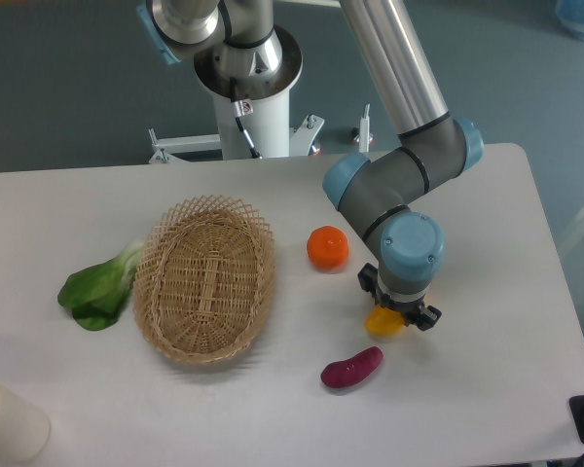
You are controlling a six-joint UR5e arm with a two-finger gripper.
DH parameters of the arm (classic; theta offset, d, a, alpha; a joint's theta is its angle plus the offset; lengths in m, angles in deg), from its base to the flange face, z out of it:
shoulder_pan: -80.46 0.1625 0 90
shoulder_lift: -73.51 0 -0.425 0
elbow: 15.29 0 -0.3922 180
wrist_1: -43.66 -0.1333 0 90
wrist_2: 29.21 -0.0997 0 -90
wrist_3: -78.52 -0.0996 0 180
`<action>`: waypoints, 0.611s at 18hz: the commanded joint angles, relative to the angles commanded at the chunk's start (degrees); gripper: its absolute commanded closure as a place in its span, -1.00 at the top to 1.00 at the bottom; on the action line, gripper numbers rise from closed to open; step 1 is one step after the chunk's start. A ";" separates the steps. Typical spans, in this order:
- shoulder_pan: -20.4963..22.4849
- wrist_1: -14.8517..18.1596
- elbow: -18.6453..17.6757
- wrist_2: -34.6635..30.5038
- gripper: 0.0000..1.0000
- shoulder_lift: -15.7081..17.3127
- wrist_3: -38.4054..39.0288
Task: Pick up the mango from the table
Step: 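Lift the held mango up off the table and away from the orange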
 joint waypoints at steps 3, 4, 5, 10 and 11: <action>0.79 0.44 0.62 0.17 -0.35 0.96 -0.70; 1.66 1.05 0.79 0.18 -0.35 1.32 -0.70; 2.54 1.75 1.14 0.26 -0.35 1.58 -0.79; 3.16 5.27 5.44 0.62 -0.33 2.37 -3.60; 3.34 5.71 6.32 0.62 -0.33 2.55 -3.69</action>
